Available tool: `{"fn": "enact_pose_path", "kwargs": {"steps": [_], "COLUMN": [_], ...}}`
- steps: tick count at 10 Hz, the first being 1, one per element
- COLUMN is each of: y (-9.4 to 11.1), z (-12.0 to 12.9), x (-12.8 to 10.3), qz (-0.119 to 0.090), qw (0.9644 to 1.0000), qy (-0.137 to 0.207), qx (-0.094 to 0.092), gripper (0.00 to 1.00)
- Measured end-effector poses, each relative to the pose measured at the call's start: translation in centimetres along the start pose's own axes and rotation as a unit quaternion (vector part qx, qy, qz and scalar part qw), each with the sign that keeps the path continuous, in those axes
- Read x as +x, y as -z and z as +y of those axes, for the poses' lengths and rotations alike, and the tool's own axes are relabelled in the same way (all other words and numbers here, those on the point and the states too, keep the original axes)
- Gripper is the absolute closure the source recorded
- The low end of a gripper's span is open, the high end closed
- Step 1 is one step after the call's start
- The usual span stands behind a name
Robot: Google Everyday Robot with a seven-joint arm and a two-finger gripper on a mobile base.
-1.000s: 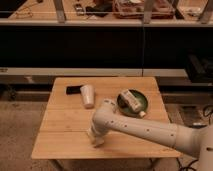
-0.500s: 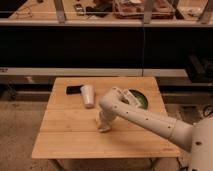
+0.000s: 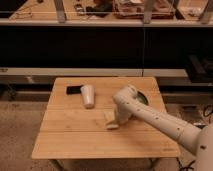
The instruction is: Wipe the white sponge on the table
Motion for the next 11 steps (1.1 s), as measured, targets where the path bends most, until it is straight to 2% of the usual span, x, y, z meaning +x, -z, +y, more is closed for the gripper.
{"fn": "enact_pose_path", "kwargs": {"steps": [3,5,6,7,9,11], "y": [1.7,3.1,3.7,4.1,4.8,5.4], "z": [5.3,7.4,7.5,6.9,5.0,1.6], "x": [-2.2,-6.0,-8.0,-10.9,-14.1,-16.3], "qz": [0.007,0.007,0.004,-0.003,-0.009,-0.009], "qw": [0.9994,0.9986,0.9985,0.9987,0.9991,0.9989], "qy": [-0.018,-0.004,0.002,0.01,0.022,0.045], "qx": [-0.029,-0.052,-0.055,-0.05,-0.035,-0.007], "gripper": [1.0,1.0,1.0,1.0,1.0,1.0]}}
